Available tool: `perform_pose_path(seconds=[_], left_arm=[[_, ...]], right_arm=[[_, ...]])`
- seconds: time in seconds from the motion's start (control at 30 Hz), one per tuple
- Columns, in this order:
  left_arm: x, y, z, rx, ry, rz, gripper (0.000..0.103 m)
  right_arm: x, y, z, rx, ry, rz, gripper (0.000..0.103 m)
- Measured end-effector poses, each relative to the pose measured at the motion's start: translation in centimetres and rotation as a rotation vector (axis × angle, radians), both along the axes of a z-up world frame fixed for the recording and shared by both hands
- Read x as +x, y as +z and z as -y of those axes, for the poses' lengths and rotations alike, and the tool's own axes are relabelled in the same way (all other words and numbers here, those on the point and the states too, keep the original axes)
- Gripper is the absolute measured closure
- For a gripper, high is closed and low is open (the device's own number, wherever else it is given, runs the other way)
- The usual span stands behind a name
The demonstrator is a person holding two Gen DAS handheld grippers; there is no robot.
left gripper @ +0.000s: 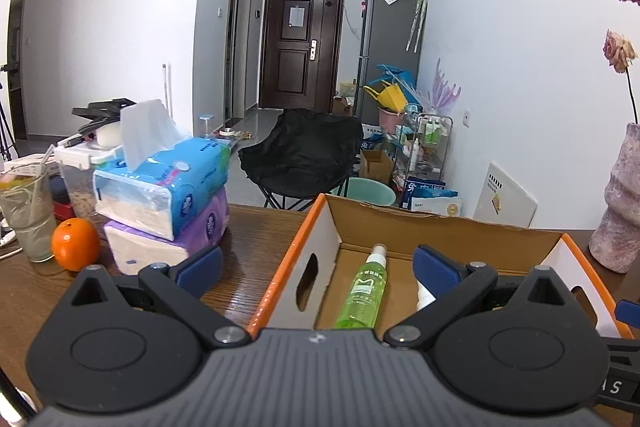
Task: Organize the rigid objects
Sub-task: 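Withdraw both tools from the box back over the table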
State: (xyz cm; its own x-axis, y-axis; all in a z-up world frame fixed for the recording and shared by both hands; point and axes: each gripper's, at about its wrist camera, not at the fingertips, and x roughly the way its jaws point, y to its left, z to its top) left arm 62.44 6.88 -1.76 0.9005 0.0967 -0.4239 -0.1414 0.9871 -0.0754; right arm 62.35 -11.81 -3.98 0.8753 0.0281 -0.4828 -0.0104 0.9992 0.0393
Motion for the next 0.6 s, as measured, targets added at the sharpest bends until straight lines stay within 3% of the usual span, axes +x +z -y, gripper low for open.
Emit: perform_pose_path(seconds=[0.6], left_arm=[[-7.1,1.9,-1.0,0.009,0.026,0.067,0.0]], right_arm=[[-6.8,2.9,1.7,0.0,0.003,0.096,0.0]])
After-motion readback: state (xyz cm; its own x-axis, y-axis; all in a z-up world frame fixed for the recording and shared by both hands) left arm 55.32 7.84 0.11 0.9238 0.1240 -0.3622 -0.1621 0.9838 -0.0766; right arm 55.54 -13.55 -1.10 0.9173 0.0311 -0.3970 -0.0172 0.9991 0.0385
